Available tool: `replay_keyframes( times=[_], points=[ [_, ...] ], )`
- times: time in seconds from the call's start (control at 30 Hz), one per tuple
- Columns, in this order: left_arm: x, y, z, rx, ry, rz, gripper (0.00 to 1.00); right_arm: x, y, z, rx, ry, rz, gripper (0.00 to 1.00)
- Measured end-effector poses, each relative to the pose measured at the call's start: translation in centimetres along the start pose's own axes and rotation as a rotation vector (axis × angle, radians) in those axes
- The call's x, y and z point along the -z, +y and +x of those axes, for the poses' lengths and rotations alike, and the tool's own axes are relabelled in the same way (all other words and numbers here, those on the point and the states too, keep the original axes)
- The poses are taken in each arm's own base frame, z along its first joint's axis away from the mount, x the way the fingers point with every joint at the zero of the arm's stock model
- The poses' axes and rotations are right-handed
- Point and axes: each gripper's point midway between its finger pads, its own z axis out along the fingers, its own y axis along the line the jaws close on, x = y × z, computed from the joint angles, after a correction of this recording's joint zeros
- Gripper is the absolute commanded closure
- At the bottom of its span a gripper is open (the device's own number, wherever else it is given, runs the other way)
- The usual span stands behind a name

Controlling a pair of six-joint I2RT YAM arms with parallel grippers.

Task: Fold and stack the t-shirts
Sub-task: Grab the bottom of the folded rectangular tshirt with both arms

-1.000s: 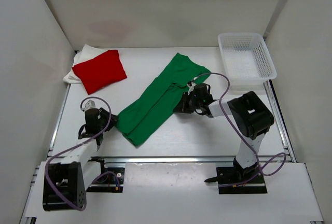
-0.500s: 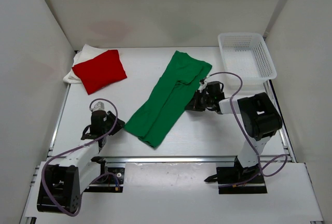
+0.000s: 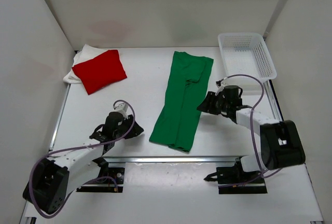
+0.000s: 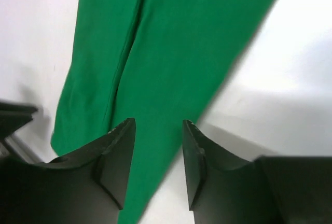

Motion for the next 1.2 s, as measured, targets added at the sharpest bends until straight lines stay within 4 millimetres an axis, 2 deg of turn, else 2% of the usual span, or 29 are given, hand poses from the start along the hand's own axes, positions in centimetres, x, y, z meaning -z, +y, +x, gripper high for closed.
replay_keyframes(
  times=[0.1,0.17,0.27,0.33,0.4,0.43,0.5,0.6,0.73,0.77,0.83,0.9,1.03,1.07,1.1,1.13,1.17,1.2],
  points=[
    [-0.7,-1.6,0.8,-0.043,0.058,0.044,0.47,1.0,1.0,3.3,0.032,0.027,-0.012,0.63],
    [-1.3,-2.3,1.4,-0.061,0.098,0.066,0.47,1.5,0.8,5.8,0.033,0.064,0.005,0.64],
    [-1.9,-3.4,2.3,-0.072,0.143,0.116,0.56,1.8,-0.2,8.7,0.014,0.121,0.042,0.67],
    [-2.1,-4.1,2.8,-0.083,0.160,0.142,0.62,1.8,-0.1,8.9,0.006,0.124,0.039,0.73],
    [-2.1,-4.8,3.5,-0.092,0.186,0.173,0.79,1.5,-0.1,9.0,0.000,0.125,0.039,0.84],
    [-2.1,-5.1,3.7,-0.089,0.192,0.186,0.83,1.3,-0.1,9.1,-0.008,0.130,0.035,0.87],
    [-2.0,-5.7,3.7,-0.087,0.191,0.210,0.91,1.0,0.0,9.2,-0.020,0.131,0.024,1.00],
    [-1.7,-5.8,3.2,-0.061,0.169,0.229,1.00,0.8,-0.3,9.1,-0.040,0.125,0.019,1.00],
    [-1.1,-4.9,2.3,-0.005,0.123,0.227,1.00,1.1,-0.9,8.7,-0.067,0.109,0.027,1.00],
    [-0.9,-4.7,2.1,0.012,0.112,0.228,1.00,1.2,-1.2,8.5,-0.073,0.103,0.033,1.00],
    [-0.6,-4.3,2.0,0.040,0.097,0.236,0.89,1.5,-1.7,8.3,-0.084,0.094,0.045,1.00],
    [-0.2,-3.8,2.5,0.072,0.093,0.241,0.83,1.7,-2.0,8.2,-0.091,0.090,0.054,1.00],
    [0.5,-2.7,4.4,0.117,0.119,0.235,0.55,2.0,-2.5,8.0,-0.089,0.084,0.065,1.00],
    [0.6,-2.5,4.7,0.123,0.121,0.233,0.48,2.1,-2.6,7.9,-0.089,0.080,0.068,0.91],
    [0.8,-2.7,4.6,0.134,0.120,0.242,0.46,2.2,-2.7,7.8,-0.092,0.079,0.071,0.83],
    [1.0,-2.9,4.3,0.132,0.106,0.254,0.44,2.3,-2.7,7.7,-0.092,0.075,0.072,0.68],
    [1.1,-3.1,4.0,0.132,0.093,0.262,0.43,2.4,-2.5,7.6,-0.093,0.073,0.064,0.60],
    [1.3,-3.3,3.7,0.131,0.081,0.268,0.43,2.5,-2.2,7.4,-0.079,0.066,0.053,0.57]
  ],
)
